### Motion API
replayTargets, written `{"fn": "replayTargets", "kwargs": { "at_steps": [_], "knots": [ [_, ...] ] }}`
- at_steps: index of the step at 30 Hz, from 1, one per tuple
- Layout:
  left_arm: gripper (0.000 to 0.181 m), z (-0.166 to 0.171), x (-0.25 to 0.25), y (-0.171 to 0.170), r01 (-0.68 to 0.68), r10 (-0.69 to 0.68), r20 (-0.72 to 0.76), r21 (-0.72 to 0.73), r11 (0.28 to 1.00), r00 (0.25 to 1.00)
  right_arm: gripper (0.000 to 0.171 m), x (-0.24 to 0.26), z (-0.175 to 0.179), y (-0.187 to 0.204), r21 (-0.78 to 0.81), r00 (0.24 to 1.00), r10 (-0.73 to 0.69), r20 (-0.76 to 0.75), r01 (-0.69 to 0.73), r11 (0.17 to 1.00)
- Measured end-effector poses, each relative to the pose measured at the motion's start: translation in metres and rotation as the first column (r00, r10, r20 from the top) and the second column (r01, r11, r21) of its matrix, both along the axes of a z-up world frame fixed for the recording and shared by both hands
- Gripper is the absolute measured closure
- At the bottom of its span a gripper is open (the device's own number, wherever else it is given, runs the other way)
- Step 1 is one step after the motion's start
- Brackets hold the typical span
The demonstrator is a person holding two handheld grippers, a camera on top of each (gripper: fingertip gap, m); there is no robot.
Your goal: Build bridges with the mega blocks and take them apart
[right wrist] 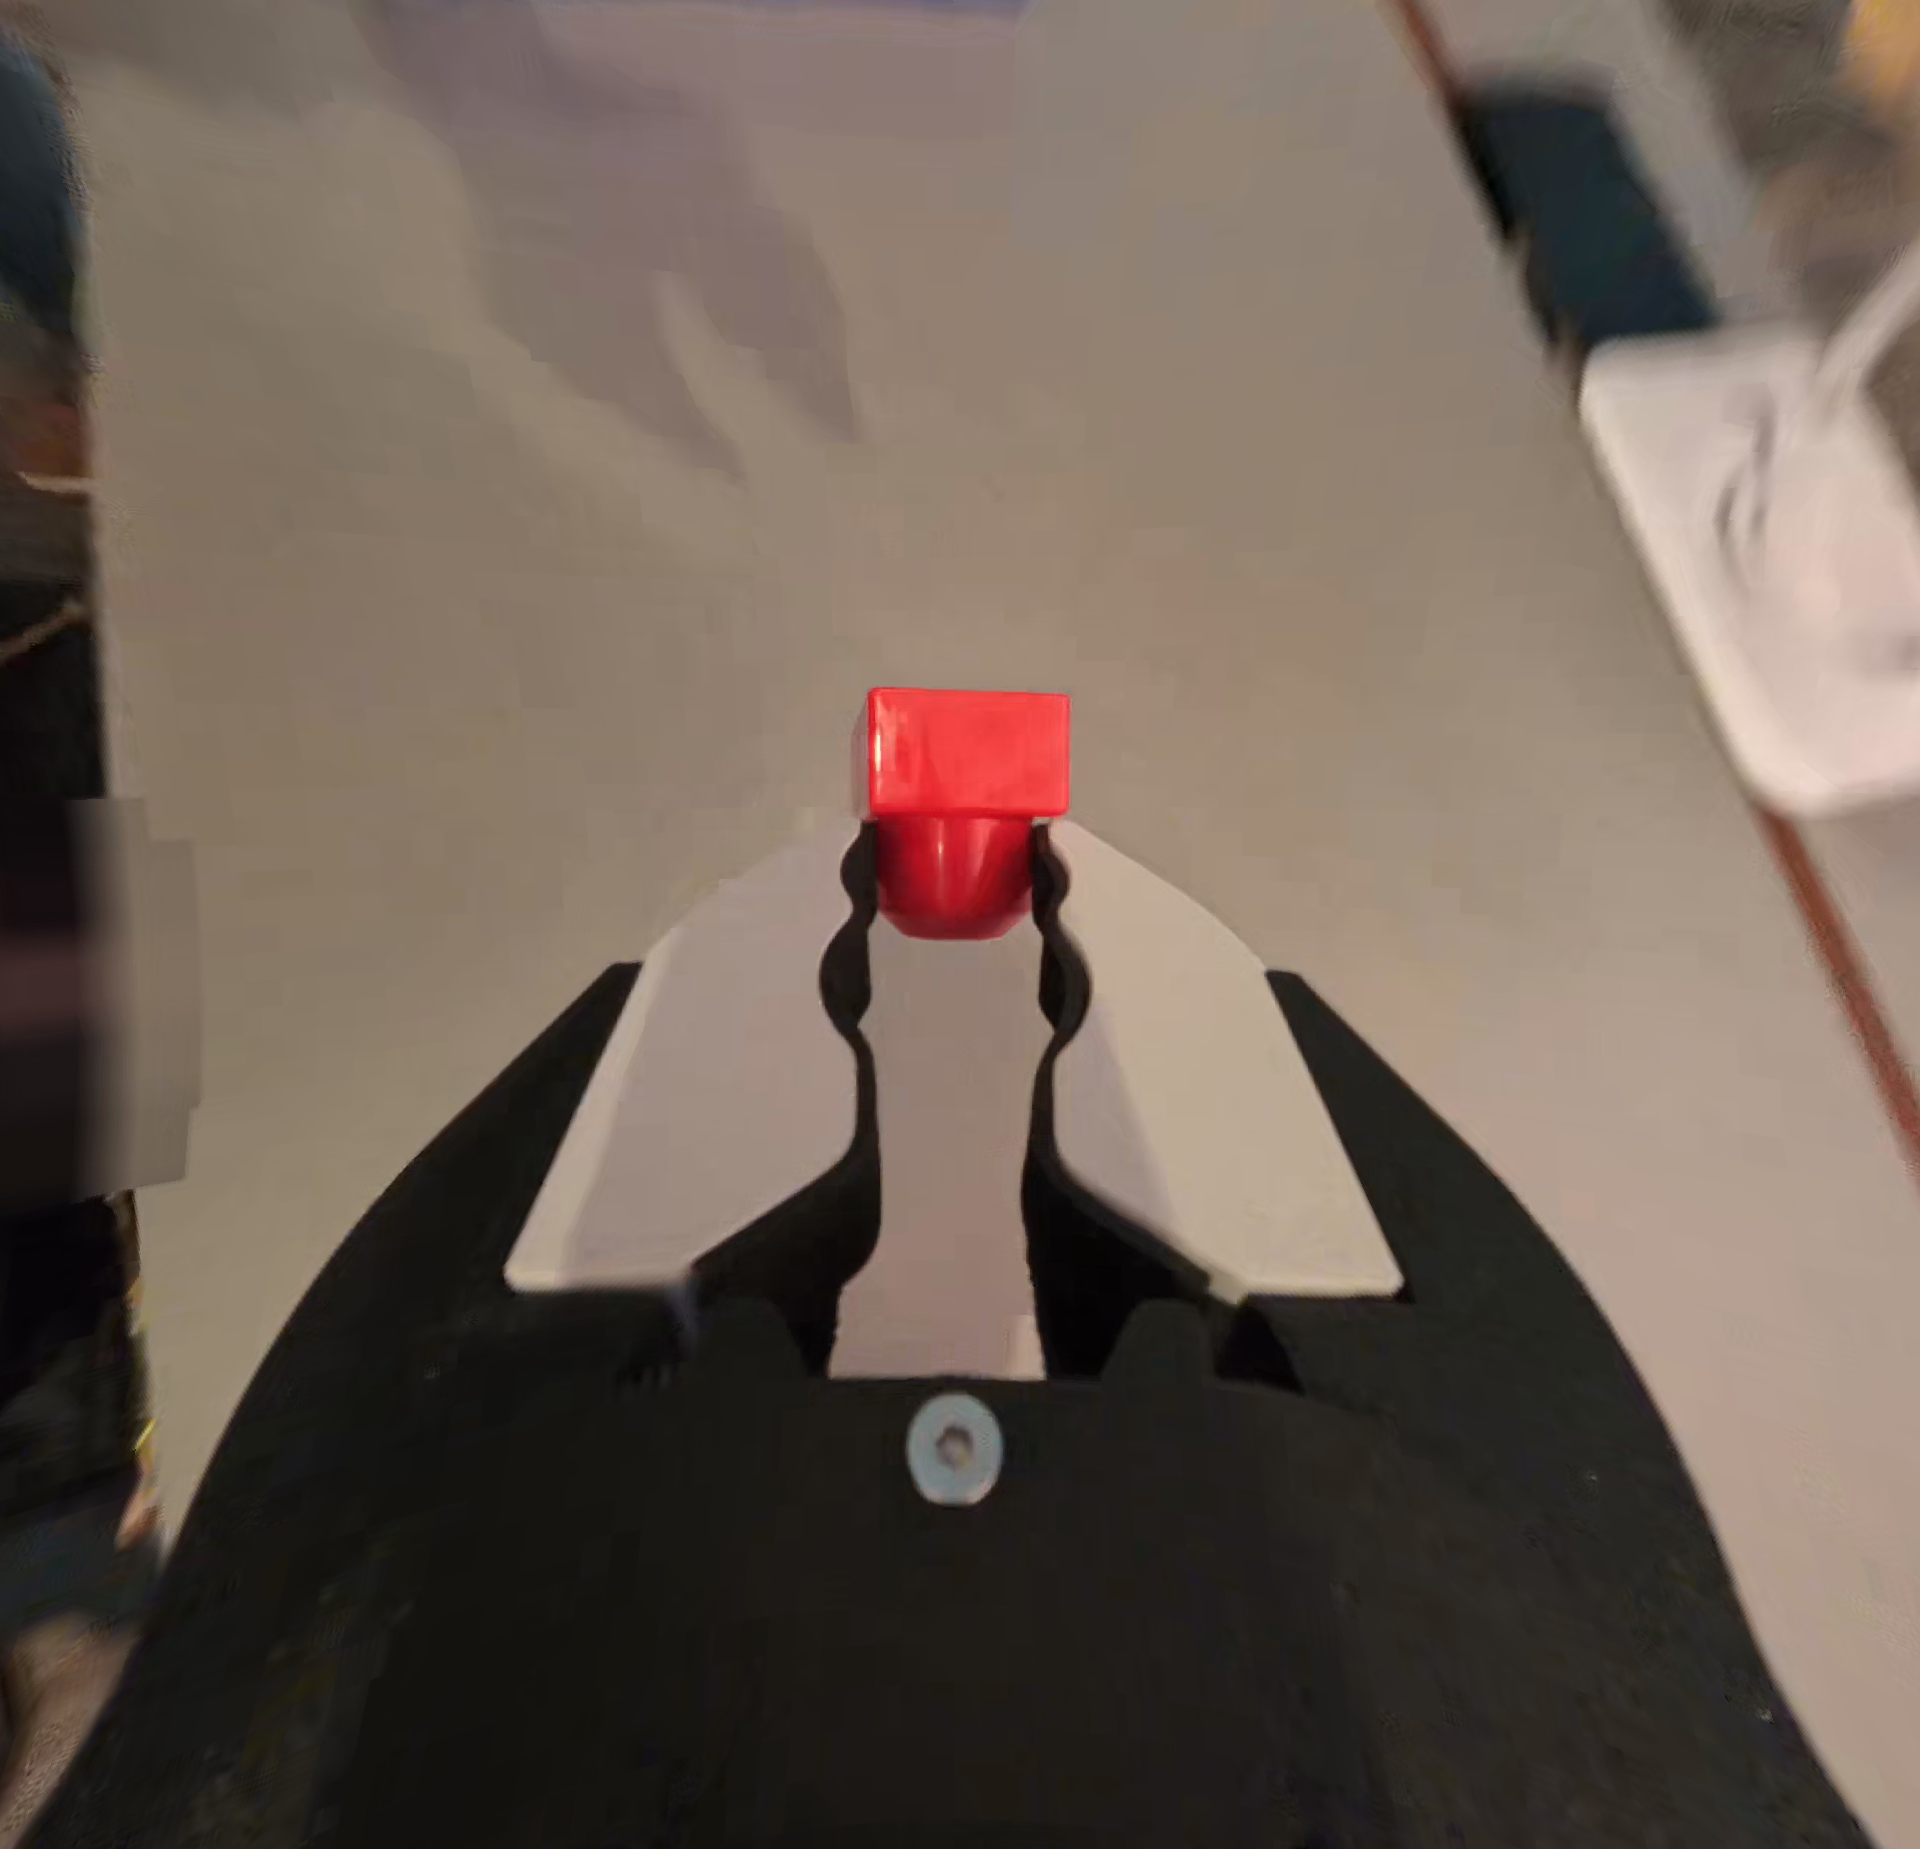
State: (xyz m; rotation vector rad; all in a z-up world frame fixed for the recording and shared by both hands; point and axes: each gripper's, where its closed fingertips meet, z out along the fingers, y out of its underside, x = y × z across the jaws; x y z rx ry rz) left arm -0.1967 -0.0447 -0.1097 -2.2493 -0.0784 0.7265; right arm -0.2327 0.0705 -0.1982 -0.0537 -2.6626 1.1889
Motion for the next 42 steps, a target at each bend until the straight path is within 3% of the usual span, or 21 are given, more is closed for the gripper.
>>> {"fn": "replayTargets", "kwargs": {
  "at_steps": [5,7,11,17,20,27,33,42],
  "knots": [
    [0.147,-0.005,0.011,-0.036,-0.075,0.077,-0.048,0.036,0.997,0.996,0.143,-0.038,-0.031,0.079,0.274,0.927,-0.268,0.264,0.194,0.942],
    [0.148,-0.007,0.015,-0.047,-0.095,0.097,-0.052,0.050,0.994,0.994,0.143,-0.042,-0.037,0.088,0.269,0.853,-0.349,0.388,0.258,0.928],
    [0.148,-0.018,0.019,-0.059,-0.120,0.121,-0.032,0.039,0.992,0.992,0.143,-0.048,-0.051,0.093,0.232,0.781,-0.423,0.459,0.354,0.906],
    [0.147,-0.032,0.022,-0.050,-0.101,0.101,-0.018,0.026,0.995,0.995,0.143,-0.035,-0.070,0.089,0.284,0.494,-0.465,0.735,0.399,0.872],
    [0.148,-0.033,0.025,-0.046,-0.091,0.092,-0.014,0.027,0.995,0.996,0.143,-0.039,-0.074,0.090,0.326,0.430,-0.505,0.748,0.425,0.844],
    [0.148,-0.038,0.027,-0.050,-0.104,0.104,0.001,-0.004,0.995,0.995,0.143,-0.031,-0.090,0.084,0.451,0.268,-0.542,0.797,0.333,0.828],
    [0.148,-0.039,0.033,-0.063,-0.125,0.125,-0.004,-0.014,0.992,0.992,0.143,-0.044,-0.089,0.073,0.473,0.258,-0.565,0.784,0.341,0.812],
    [0.148,-0.037,0.033,-0.076,-0.153,0.153,-0.012,-0.029,0.988,0.988,0.143,-0.056,-0.092,0.065,0.483,0.165,-0.563,0.809,0.357,0.799]
  ]
}}
